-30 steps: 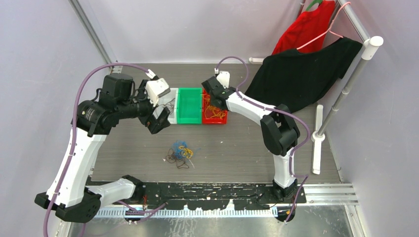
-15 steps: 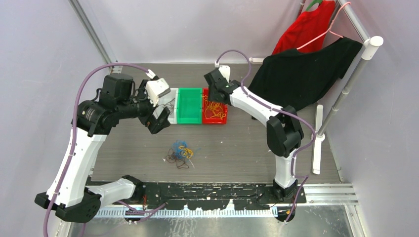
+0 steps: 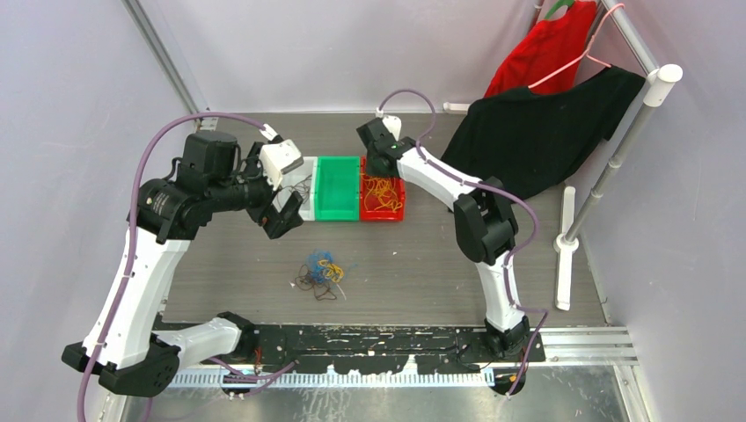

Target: Untangle the cables

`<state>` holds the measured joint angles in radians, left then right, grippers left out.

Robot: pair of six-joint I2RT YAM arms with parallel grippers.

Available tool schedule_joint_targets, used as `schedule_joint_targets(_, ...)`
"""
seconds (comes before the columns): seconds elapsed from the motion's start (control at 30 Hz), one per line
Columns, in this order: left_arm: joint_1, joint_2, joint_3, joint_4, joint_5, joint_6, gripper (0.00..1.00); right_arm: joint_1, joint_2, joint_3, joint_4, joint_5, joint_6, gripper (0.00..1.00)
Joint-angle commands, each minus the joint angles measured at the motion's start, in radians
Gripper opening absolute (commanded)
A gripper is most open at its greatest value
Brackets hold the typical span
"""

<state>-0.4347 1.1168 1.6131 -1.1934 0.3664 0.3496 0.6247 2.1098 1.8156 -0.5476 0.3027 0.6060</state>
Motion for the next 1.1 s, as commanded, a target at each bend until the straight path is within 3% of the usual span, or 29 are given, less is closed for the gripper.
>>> schedule_joint_targets(0.0,-0.003,-0.024,-0.003,0.045,0.002,0.017,1.0,-0.026,0.022,-0.024,0.032,0.043,0.054,0.18)
schedule_joint_targets(0.47,-0.002,-0.033,-0.052,0.036,0.015,0.025,1.0,-0.032,0.053,-0.024,0.002,0.072,0.01,0.16)
schedule_joint_targets(0.6,0.001,-0.025,-0.079,0.018,0.017,0.044,0.98,-0.031,0.001,0.028,-0.043,0.059,-0.019,0.24)
schedule_joint_targets(0.87,0.04,-0.007,-0.082,0.019,0.039,0.063,0.97,-0.031,-0.116,0.053,-0.126,0.024,-0.07,0.59)
schedule_joint_targets(1.07,0.098,0.023,-0.103,0.005,0.087,0.094,0.98,-0.03,-0.257,-0.102,-0.121,0.024,-0.055,0.64)
